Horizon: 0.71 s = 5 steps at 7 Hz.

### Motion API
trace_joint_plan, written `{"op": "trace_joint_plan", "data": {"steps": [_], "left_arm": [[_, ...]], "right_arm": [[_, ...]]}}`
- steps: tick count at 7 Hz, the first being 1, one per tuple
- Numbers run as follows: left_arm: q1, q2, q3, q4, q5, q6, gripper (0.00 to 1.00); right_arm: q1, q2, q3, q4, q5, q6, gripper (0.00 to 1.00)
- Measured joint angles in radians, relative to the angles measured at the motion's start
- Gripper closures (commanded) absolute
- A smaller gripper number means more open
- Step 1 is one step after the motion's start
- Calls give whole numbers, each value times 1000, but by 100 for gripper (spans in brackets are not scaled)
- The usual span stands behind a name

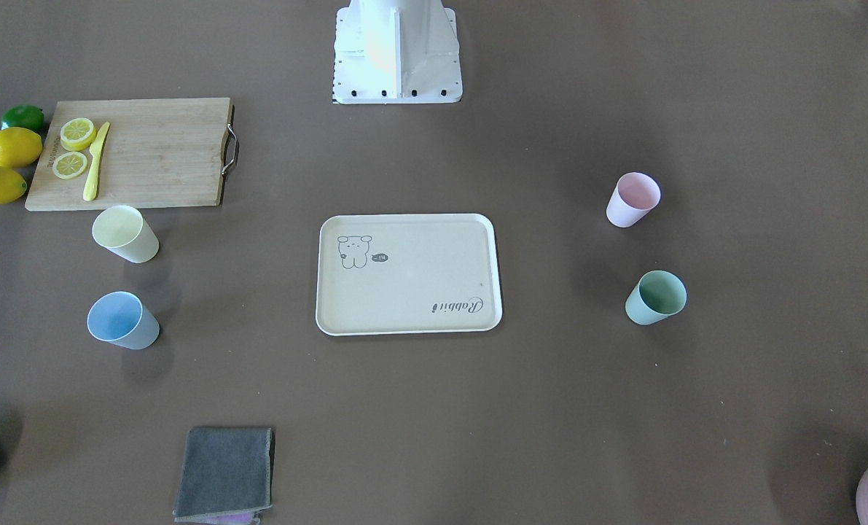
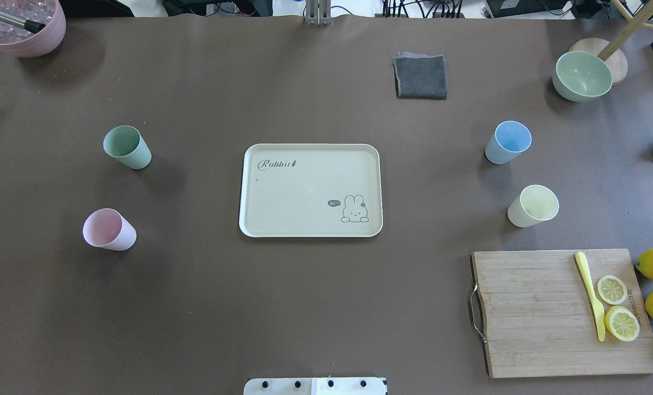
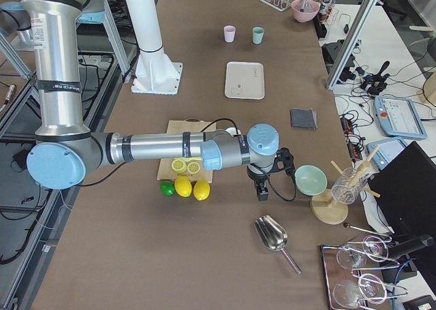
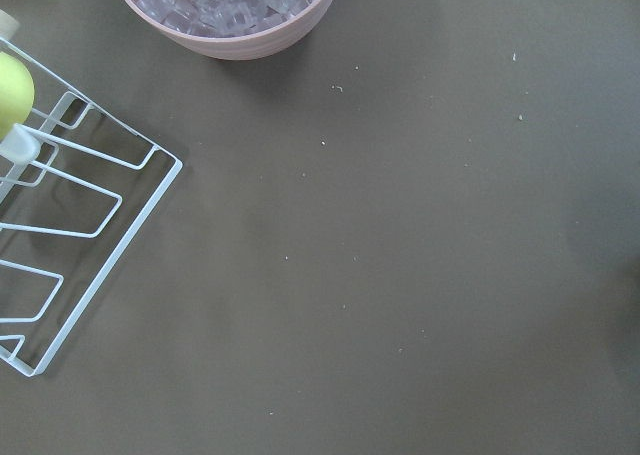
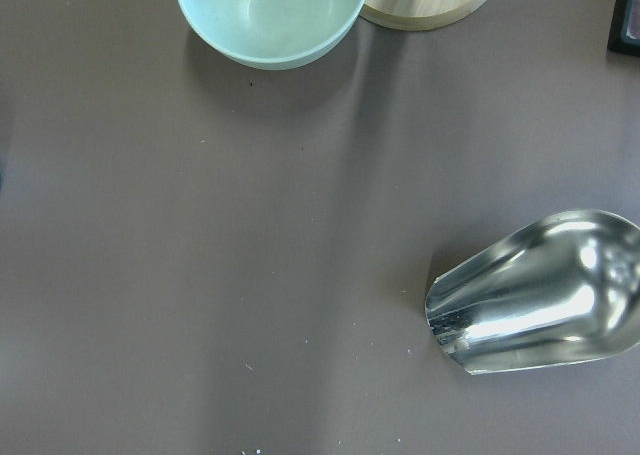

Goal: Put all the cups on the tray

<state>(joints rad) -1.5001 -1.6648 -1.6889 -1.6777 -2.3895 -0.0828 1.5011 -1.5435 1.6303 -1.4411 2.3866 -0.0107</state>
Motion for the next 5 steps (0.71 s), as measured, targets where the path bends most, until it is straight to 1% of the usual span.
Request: {"op": "trace_joint_plan", "data": {"steps": [1, 3, 5], "left_arm": [[-18, 0, 11, -1, -34, -1, 2], [-37, 6, 11, -3, -61, -3, 2], [-40, 36, -3, -24, -26, -2, 2]], "right_arm": [[2, 4, -1, -1, -16, 0, 0], [7, 12, 2, -14, -34, 1, 0], [8, 12, 3, -14, -36, 1, 0]]}}
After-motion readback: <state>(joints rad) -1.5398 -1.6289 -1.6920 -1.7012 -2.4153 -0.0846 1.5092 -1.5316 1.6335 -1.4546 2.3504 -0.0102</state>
